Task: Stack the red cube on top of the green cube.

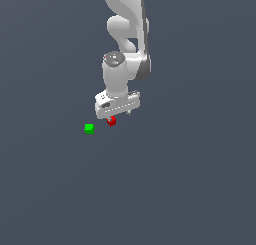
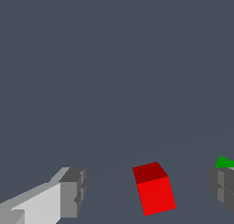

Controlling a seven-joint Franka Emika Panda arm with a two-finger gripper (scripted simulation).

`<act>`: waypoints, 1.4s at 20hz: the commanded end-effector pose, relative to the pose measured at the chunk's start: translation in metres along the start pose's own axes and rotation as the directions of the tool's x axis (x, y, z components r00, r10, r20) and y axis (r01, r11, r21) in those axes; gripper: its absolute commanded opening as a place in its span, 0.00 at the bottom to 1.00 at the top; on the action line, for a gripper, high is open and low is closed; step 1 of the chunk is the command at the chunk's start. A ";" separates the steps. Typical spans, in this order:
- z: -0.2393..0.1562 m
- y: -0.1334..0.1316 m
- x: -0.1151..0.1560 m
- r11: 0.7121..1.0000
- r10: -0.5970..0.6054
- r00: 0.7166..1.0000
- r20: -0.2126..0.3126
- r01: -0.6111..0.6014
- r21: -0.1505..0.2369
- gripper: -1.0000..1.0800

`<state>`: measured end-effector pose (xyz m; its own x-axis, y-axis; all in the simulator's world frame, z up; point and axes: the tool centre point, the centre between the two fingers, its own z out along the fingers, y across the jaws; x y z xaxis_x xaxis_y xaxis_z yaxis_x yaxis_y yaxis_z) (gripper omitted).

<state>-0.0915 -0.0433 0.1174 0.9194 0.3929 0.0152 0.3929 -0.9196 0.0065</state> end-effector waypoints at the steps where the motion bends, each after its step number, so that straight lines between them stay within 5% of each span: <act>1: 0.009 0.004 -0.013 0.999 -0.048 0.999 0.002 0.048 0.002 0.96; 14: 0.042 0.025 -0.058 0.976 -0.216 0.976 0.012 0.216 0.009 0.96; 28: 0.047 0.029 -0.063 0.971 -0.238 0.971 0.013 0.238 0.010 0.96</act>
<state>-0.1373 -0.0949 0.0698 0.7996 0.6005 0.0000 0.6005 -0.7996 -0.0001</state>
